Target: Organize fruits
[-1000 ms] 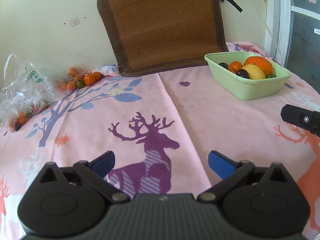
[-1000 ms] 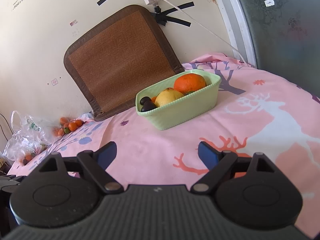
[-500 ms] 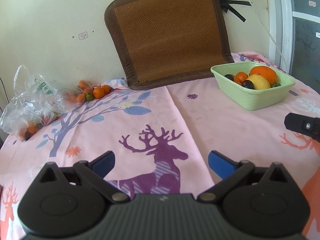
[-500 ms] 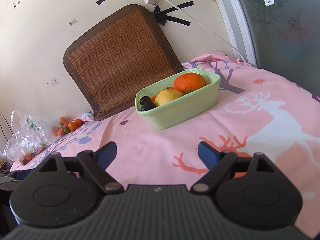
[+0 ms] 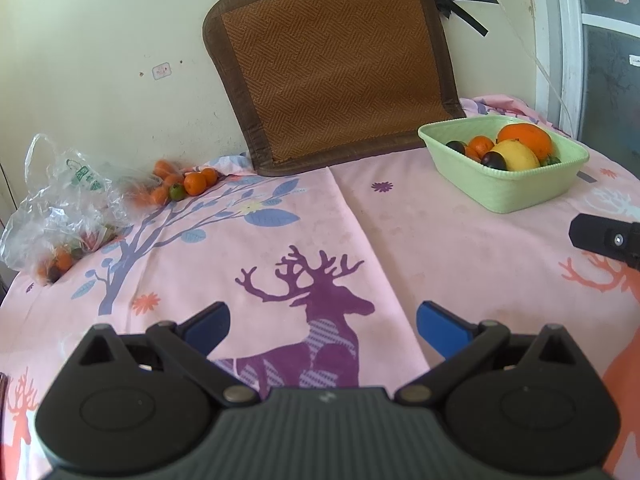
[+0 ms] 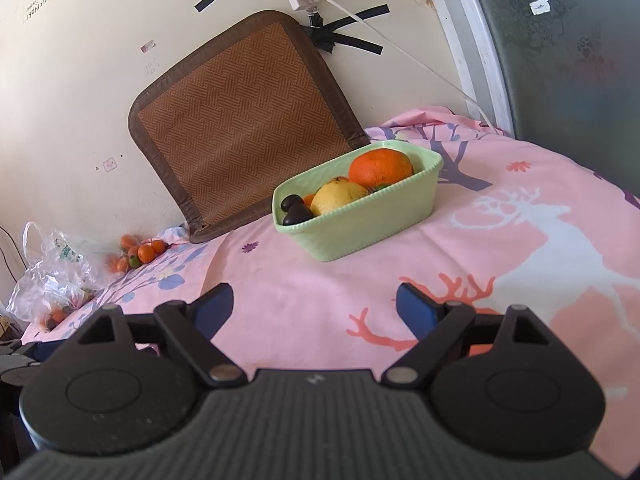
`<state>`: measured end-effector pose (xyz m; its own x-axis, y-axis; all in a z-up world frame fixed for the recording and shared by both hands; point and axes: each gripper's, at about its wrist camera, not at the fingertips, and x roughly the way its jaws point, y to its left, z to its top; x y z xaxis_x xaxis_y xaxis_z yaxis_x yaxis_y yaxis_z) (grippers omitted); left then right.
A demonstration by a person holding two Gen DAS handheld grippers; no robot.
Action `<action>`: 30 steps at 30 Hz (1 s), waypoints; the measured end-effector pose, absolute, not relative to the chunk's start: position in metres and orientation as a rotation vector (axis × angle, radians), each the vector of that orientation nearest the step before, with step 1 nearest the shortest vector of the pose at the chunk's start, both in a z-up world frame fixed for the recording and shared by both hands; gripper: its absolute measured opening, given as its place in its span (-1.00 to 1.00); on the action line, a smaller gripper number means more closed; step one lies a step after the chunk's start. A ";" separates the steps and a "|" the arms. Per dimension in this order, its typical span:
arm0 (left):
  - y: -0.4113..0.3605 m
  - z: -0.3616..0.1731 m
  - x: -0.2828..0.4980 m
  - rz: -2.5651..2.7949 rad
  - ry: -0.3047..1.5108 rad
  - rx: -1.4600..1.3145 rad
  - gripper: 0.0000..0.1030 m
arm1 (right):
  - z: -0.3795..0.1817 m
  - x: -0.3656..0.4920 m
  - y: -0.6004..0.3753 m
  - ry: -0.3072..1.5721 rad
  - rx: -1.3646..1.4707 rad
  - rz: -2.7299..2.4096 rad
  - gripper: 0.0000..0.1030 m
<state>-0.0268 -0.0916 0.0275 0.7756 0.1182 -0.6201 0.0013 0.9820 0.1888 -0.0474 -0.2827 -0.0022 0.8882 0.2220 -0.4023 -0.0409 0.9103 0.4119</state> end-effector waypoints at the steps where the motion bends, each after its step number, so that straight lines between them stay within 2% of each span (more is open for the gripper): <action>1: -0.092 0.027 -0.027 0.065 0.683 0.184 1.00 | -0.002 -0.047 -0.283 0.461 0.407 0.141 0.75; 30: -0.092 0.020 -0.023 -0.004 0.737 0.151 1.00 | -0.005 -0.046 -0.284 0.466 0.408 0.142 0.76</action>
